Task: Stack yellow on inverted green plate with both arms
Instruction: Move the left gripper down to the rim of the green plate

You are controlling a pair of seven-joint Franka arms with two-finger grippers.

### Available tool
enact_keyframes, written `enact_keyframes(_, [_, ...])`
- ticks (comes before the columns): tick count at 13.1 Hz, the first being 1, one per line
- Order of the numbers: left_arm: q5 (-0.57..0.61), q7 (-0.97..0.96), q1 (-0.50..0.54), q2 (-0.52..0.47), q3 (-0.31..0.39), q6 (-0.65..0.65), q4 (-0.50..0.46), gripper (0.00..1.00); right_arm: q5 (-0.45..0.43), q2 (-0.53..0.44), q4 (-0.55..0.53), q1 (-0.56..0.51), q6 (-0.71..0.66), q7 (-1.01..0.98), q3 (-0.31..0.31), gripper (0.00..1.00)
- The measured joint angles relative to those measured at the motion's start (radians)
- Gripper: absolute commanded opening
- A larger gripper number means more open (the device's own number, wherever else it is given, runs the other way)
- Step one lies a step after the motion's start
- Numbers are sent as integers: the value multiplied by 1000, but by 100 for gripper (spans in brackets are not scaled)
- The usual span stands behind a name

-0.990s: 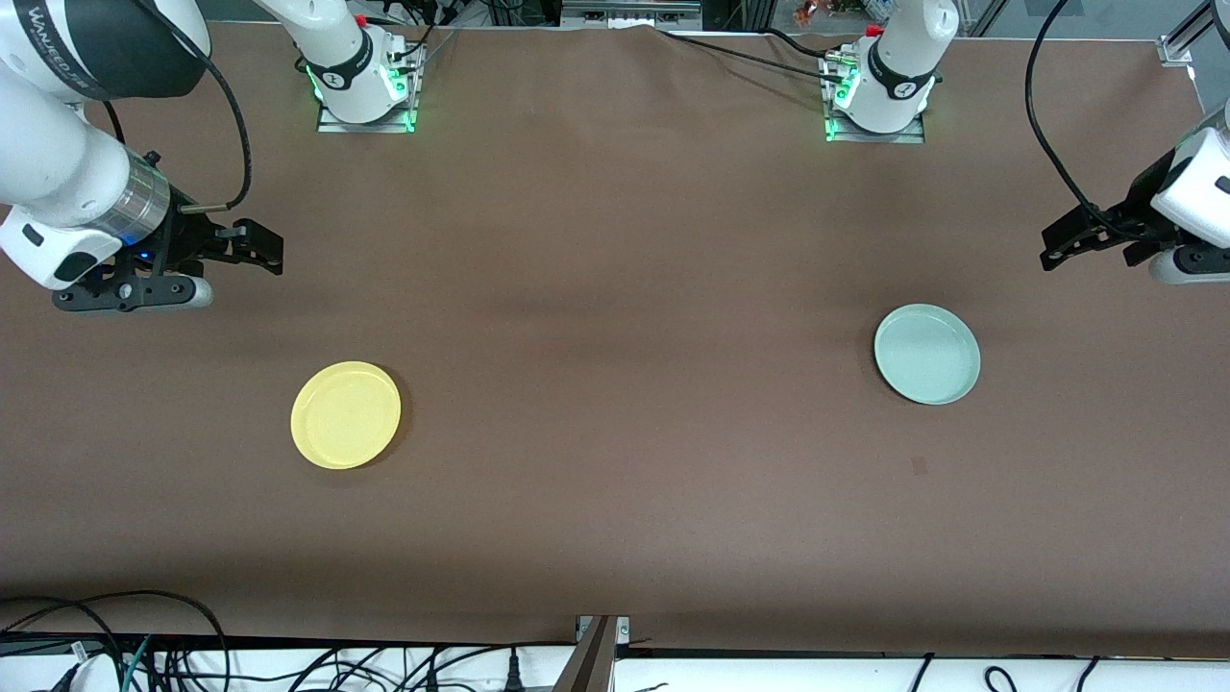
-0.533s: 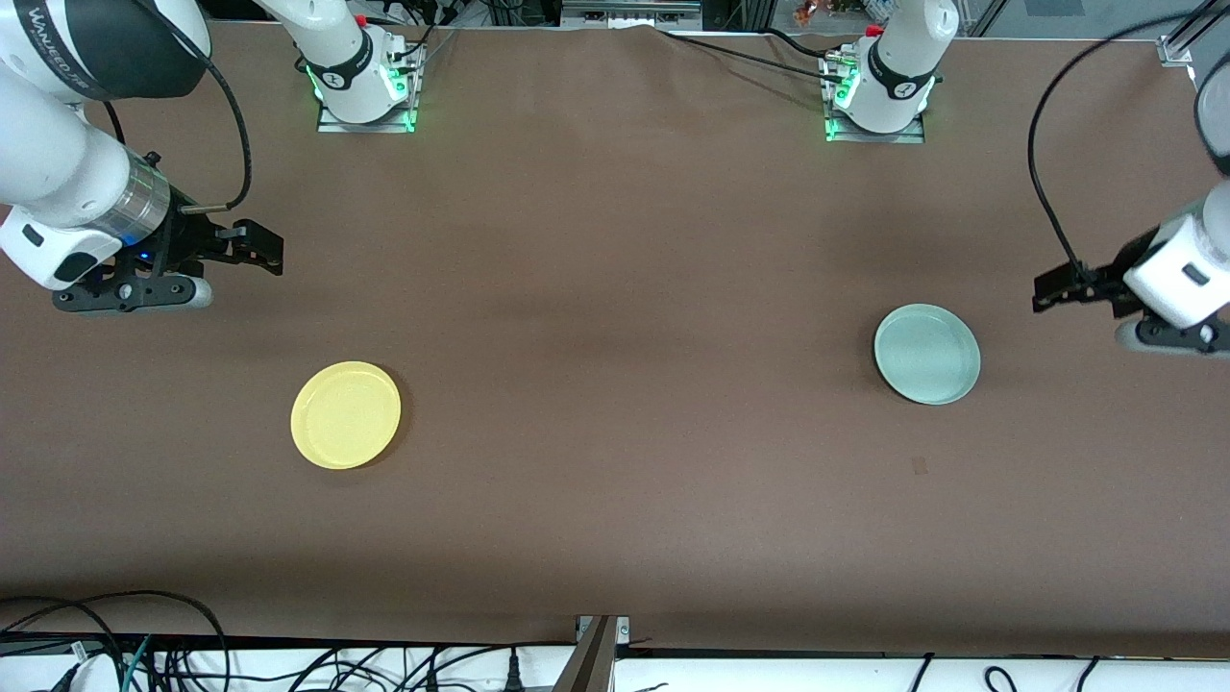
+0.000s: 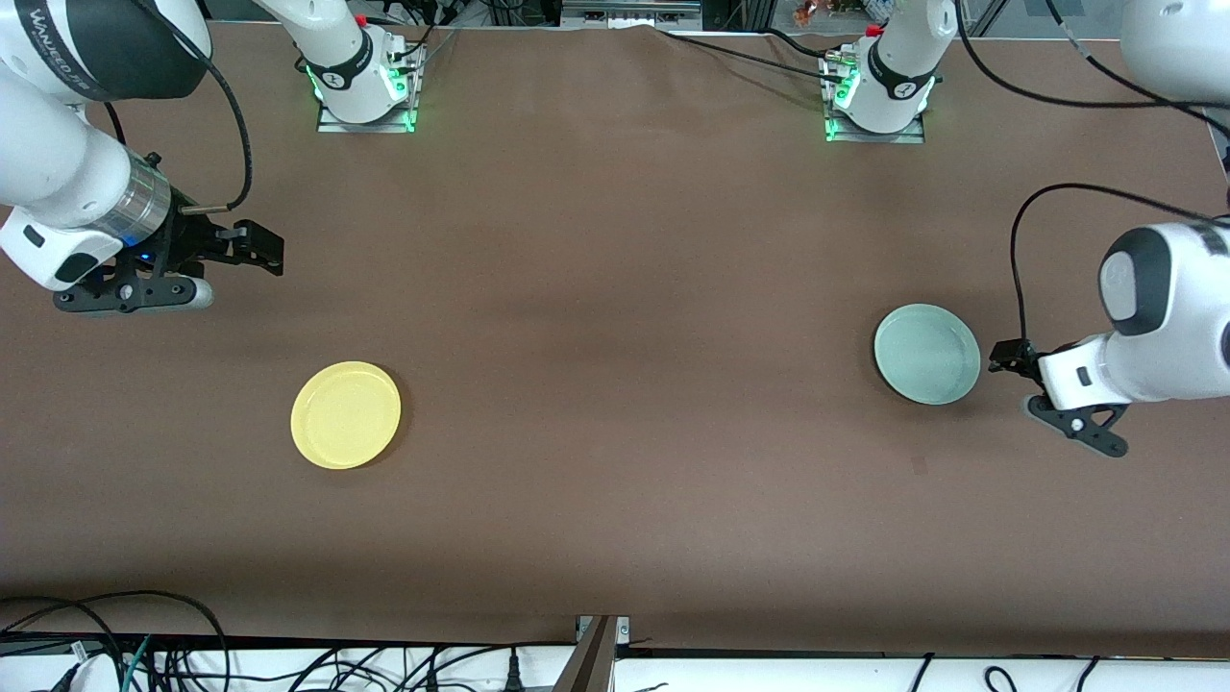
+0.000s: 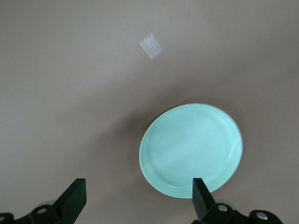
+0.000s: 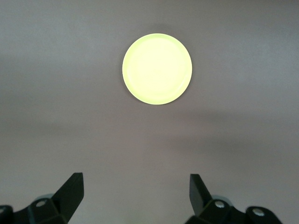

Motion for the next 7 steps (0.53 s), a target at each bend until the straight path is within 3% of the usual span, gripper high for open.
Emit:
enact_keyframes(6, [0,139,44,17,0,540,-368,100,0,1,0,0,2,0,0,100])
enact_keyframes(7, [0,156,49,26,-1,613,-411,95,0,1,0,0,2,0,0,100])
